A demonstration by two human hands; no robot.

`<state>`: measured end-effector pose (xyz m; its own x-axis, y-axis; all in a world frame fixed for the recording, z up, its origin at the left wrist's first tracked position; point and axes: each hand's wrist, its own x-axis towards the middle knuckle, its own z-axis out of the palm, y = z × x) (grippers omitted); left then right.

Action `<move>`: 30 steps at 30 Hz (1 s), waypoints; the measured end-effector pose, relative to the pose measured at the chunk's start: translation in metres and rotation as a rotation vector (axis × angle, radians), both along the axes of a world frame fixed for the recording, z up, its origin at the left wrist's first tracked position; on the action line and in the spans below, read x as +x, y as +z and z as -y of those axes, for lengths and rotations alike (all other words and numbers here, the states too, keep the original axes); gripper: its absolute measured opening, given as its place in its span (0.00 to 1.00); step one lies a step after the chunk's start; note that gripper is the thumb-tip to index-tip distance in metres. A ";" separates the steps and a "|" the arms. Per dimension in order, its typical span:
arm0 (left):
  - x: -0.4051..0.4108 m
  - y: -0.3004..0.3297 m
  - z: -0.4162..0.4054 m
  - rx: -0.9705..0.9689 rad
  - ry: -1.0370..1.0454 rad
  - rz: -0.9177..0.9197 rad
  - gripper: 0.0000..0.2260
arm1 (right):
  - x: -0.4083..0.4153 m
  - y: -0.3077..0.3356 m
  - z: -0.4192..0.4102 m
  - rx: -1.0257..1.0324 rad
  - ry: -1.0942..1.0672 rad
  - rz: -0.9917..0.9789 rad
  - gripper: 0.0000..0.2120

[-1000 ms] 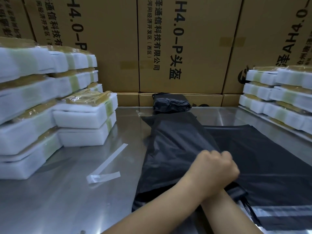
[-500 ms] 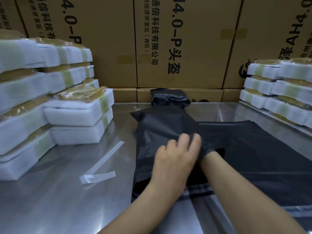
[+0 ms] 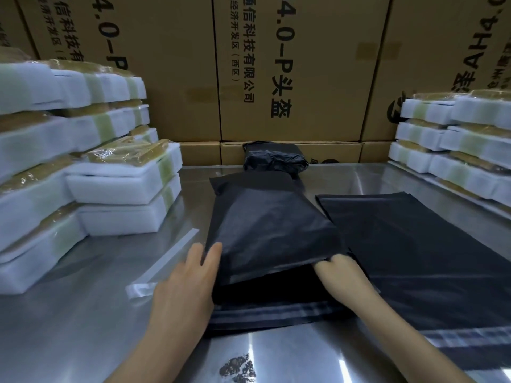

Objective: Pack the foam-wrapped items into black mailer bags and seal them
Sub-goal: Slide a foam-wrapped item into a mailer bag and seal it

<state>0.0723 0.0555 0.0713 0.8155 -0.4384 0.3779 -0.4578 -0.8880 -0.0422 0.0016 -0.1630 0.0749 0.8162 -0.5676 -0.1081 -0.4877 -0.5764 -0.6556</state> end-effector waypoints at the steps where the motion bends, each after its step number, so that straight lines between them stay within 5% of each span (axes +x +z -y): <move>1: 0.002 -0.003 -0.004 -0.089 -0.062 0.003 0.33 | -0.005 -0.004 0.003 0.028 -0.008 0.069 0.20; 5: 0.002 -0.014 -0.014 -0.125 -0.052 0.008 0.25 | -0.042 -0.019 0.000 0.031 0.008 0.111 0.17; 8: -0.002 -0.013 -0.013 -0.158 -0.022 -0.036 0.25 | -0.054 -0.017 -0.007 -0.336 0.037 0.054 0.13; 11: -0.002 -0.009 -0.015 -0.119 -0.053 -0.067 0.29 | -0.057 -0.012 -0.013 -0.758 0.023 0.284 0.20; 15: 0.005 -0.007 -0.008 0.001 -0.257 0.139 0.32 | -0.037 -0.017 -0.004 -0.985 0.035 0.299 0.31; 18: 0.012 -0.008 -0.008 0.090 -0.358 0.185 0.27 | -0.028 -0.023 0.001 -1.102 0.169 0.237 0.19; 23: 0.030 -0.014 -0.019 0.111 -0.543 0.116 0.18 | -0.029 -0.019 0.007 -1.045 0.272 0.150 0.21; 26: 0.039 -0.003 -0.021 0.195 -0.539 -0.037 0.13 | -0.025 -0.009 0.014 -0.923 0.303 -0.050 0.09; 28: 0.042 0.008 -0.019 0.211 -0.498 -0.078 0.23 | -0.022 0.008 0.016 -0.732 0.301 -0.138 0.08; 30: 0.037 0.015 -0.010 0.049 -0.461 -0.054 0.35 | -0.013 0.016 0.016 -0.702 0.267 0.000 0.09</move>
